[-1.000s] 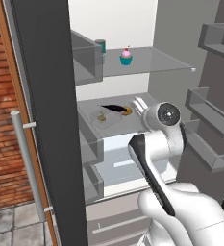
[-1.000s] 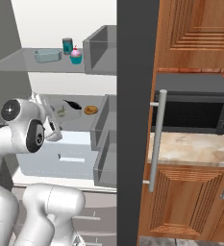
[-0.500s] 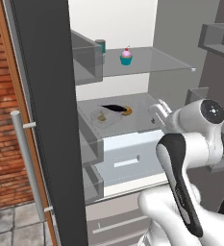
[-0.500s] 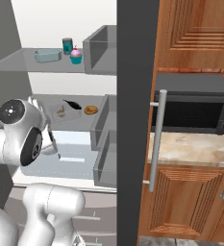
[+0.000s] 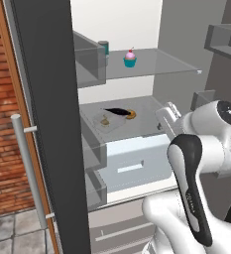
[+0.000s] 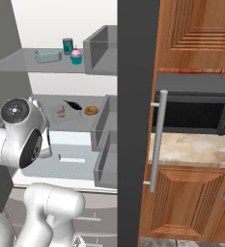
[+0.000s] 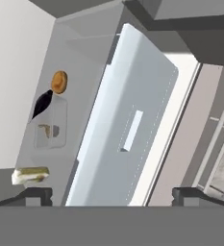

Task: Place the tupperware on the second highest shelf of the fridge. Make space for the tupperware among the existing items by rearranging them on the shelves if needed. Close the fridge door when finished.

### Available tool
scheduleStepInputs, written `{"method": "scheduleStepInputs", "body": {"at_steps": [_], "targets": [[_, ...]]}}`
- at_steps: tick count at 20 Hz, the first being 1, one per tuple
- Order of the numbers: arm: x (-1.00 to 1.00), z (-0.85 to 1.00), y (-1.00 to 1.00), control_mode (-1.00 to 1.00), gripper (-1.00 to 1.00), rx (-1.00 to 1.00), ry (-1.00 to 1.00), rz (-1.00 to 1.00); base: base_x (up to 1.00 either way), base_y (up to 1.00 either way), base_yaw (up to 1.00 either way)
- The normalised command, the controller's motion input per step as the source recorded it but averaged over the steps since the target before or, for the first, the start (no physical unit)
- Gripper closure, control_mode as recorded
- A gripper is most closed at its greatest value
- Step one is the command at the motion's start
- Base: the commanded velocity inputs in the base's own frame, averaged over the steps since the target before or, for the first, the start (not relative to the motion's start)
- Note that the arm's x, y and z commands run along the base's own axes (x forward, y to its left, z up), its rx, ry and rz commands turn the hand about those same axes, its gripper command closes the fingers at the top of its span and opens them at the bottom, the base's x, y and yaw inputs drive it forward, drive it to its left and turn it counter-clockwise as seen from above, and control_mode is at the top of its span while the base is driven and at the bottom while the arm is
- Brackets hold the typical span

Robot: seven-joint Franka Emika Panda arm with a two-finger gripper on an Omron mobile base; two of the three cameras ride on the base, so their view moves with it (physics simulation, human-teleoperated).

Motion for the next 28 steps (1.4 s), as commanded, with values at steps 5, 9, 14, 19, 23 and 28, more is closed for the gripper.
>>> {"method": "scheduleStepInputs", "body": {"at_steps": [5, 9, 14, 19, 23, 28], "targets": [[0.00, -0.03, 0.21, -1.00, -1.00, 0.00, 0.13, 0.00, 0.00, 0.00, 0.00], [0.00, 0.00, -0.08, -1.00, -1.00, 0.02, 0.00, -0.06, 0.00, 0.00, 0.00], [0.00, 0.00, -0.02, -1.00, -1.00, 0.01, 0.00, -0.01, 0.00, 0.00, 0.00], [0.00, 0.00, 0.00, -1.00, -1.00, 0.00, 0.01, 0.00, 0.00, 0.00, 0.00], [0.00, 0.00, 0.00, 1.00, -1.00, 0.00, 0.01, 0.00, -0.14, 0.00, 0.00], [0.00, 0.00, 0.00, 1.00, -1.00, 0.00, 0.00, 0.00, -0.43, 0.00, 0.02]]}}
